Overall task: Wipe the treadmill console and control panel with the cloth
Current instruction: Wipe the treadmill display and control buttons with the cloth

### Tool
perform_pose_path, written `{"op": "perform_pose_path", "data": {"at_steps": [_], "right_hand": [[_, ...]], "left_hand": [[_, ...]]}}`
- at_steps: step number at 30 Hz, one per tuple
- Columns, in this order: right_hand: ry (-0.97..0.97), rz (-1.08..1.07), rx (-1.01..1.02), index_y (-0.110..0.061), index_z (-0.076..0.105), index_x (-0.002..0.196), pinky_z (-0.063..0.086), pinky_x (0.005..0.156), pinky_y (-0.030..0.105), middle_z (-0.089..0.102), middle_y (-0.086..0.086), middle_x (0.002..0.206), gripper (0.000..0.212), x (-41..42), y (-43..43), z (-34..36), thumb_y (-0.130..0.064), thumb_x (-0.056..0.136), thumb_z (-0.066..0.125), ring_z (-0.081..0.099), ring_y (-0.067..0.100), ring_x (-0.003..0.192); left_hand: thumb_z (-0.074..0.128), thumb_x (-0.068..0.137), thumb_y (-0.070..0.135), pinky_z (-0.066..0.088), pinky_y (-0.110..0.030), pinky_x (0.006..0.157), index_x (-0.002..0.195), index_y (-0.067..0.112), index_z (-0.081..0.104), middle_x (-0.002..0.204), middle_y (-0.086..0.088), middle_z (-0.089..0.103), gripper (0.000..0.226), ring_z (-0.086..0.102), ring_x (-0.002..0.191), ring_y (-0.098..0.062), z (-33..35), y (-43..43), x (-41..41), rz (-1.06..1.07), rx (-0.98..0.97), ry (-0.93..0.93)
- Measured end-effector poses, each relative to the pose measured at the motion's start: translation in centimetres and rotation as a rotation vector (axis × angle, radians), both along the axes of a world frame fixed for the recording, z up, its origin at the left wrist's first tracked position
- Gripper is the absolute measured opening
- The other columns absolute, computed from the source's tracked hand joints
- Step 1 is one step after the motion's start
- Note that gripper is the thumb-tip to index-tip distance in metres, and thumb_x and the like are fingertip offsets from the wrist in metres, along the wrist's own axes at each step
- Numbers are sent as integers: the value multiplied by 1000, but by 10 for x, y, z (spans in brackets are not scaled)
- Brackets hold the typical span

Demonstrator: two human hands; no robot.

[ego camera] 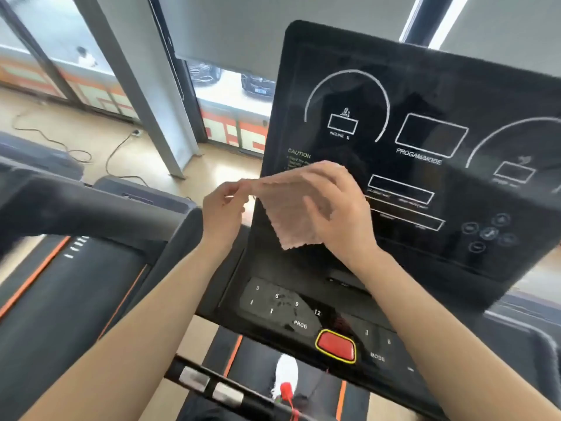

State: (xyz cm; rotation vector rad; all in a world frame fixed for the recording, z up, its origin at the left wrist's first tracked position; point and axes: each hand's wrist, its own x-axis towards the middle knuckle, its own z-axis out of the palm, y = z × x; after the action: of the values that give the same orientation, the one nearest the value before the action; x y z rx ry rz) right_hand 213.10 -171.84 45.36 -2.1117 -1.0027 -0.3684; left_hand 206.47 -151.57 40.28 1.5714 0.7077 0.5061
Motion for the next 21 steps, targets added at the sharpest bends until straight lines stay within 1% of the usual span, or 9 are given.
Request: {"op": "perform_pose_path", "data": {"at_steps": [2,4,8,10,12,14,15,18,21], "right_hand": [[-125,56,-193,-13,61,138,36,116,46,53,12,145,44,10,10,-16,-16,95,66,45,34,136],[-220,71,-400,-22,51,149,17,125,54,41,12,158,51,15,19,-28,-32,99,59,34,38,147],[-401,71,-736,-41,23,159,-1,124,64,18,0,170,60,23,31,-40,-57,103,38,24,50,144],[-446,93,-818,-44,17,160,1,121,67,15,-3,171,60,26,35,-47,-61,103,30,20,49,143],[-410,116,-850,-47,17,159,7,120,63,14,-4,171,57,29,41,-48,-60,104,24,13,41,153],[-410,125,-884,-46,20,159,5,120,57,15,-5,171,56,34,45,-47,-57,104,26,9,34,156],[-459,136,-918,-43,19,160,3,120,57,16,-4,171,57,38,46,-48,-57,105,26,10,35,154],[-641,169,-1037,-38,8,162,-2,121,63,13,-2,171,63,52,45,-45,-61,105,21,18,43,143],[-669,163,-1043,-42,7,161,-4,121,64,13,-4,171,65,51,45,-41,-66,102,22,20,45,144]], "left_hand": [[64,100,37,58,-32,84,98,23,72,97,4,74,16,71,97,-18,-7,-1,8,6,-22,30],[61,102,34,58,-28,82,101,18,70,103,-1,74,19,71,101,-19,-16,-2,10,-1,-62,49],[60,102,34,58,-29,84,98,14,70,103,-6,75,22,72,102,-20,-32,-3,7,0,-154,52],[62,101,37,60,-37,90,92,18,71,99,-4,76,22,73,100,-21,-38,-1,7,15,-164,66],[64,98,39,59,-47,95,90,21,72,95,-3,76,21,72,98,-23,-44,0,6,9,-155,94],[67,96,38,57,-53,97,93,22,73,95,-3,76,17,71,97,-25,-50,0,3,-4,-166,114],[67,96,39,57,-54,97,97,24,73,97,-2,76,16,71,98,-25,-54,-1,1,-8,-163,111],[64,97,46,55,-50,100,110,28,71,106,4,75,23,70,104,-20,-61,-5,-8,-43,-118,84],[59,103,33,51,-40,107,118,27,71,113,9,74,21,66,112,-10,-62,-13,-21,-100,-150,15]]}}
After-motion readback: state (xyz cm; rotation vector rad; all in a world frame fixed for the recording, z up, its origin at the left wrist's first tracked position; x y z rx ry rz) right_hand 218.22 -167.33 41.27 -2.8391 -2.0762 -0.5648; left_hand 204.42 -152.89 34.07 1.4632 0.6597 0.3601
